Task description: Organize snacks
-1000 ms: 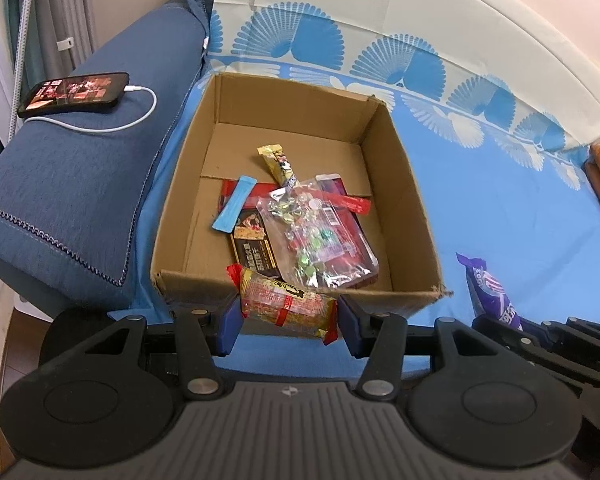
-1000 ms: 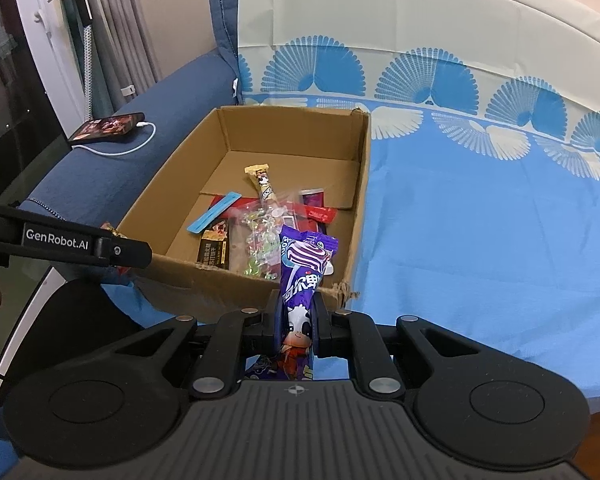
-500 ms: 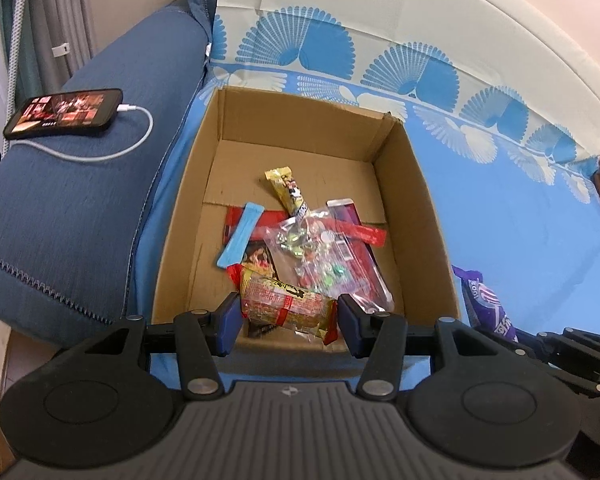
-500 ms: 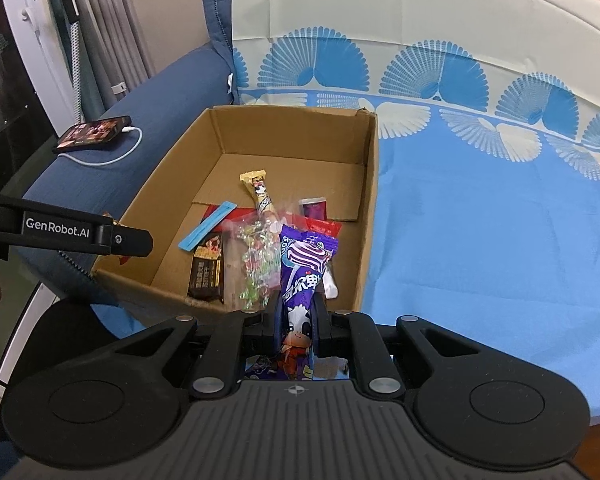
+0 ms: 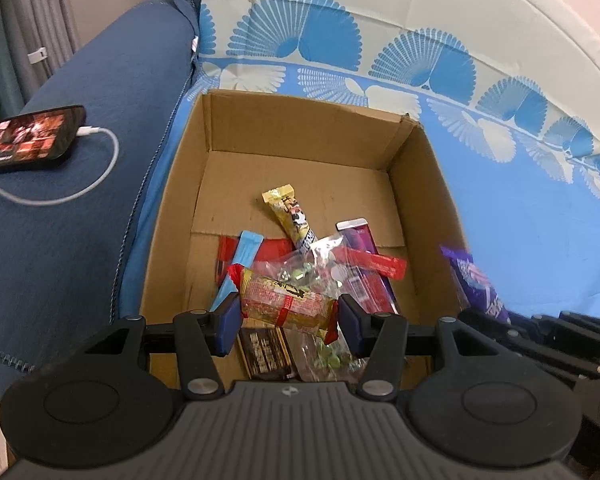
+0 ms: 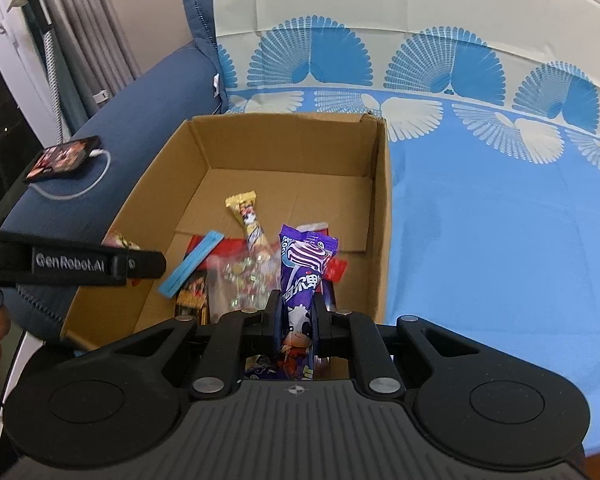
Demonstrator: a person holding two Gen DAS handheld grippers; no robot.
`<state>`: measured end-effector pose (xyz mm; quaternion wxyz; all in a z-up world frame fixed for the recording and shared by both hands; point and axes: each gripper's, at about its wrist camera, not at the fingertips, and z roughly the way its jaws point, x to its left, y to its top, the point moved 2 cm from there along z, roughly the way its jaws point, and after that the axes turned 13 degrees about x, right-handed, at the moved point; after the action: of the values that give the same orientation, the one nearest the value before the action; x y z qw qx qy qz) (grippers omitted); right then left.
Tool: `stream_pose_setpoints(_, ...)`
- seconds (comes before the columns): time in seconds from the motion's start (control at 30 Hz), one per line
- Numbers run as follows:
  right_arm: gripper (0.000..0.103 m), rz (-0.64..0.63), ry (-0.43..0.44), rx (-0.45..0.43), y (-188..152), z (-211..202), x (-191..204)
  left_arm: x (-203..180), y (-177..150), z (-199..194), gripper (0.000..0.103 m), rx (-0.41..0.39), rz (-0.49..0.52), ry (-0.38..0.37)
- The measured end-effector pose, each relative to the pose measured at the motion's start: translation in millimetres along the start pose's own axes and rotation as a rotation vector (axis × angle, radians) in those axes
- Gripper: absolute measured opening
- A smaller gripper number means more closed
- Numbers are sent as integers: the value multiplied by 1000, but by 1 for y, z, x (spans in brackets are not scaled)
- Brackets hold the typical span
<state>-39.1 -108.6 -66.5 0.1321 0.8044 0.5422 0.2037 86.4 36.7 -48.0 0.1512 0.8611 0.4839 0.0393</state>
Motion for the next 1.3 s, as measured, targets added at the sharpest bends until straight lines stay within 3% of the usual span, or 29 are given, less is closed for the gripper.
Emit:
stream_pose_setpoints(0.33, 16, 11, 17, 13, 32, 37, -12, 1, 31, 41, 59, 45, 24, 33)
stream_pose_setpoints(0.4, 17, 24, 25, 10, 38, 42, -15, 3, 37, 46, 69, 46, 17, 55)
stream_pose_setpoints(0.47, 35, 53, 39, 5, 44, 46, -19, 6, 44, 47, 102, 47, 11, 68)
stream_pose_setpoints(0.53, 63, 103, 20, -9, 47, 44, -25, 8, 47, 44, 103, 17, -13, 112)
stream_pose_setpoints(0.63, 78, 140, 25, -9, 46, 39, -30, 12, 48, 43, 103, 38, -21, 110)
stream_pose_setpoints(0.87, 86, 143, 10, -2, 17, 12, -24, 16, 18, 23, 103, 40, -30, 130)
stream_pose_setpoints(1.1, 91, 112, 8, -25, -31, -24, -1, 8, -34, -13, 103, 5, -29, 133)
stream_pose_setpoints(1.3, 96, 15, -55, -100, -74, -51, 16, 3, -77, -39, 103, -40, -17, 148)
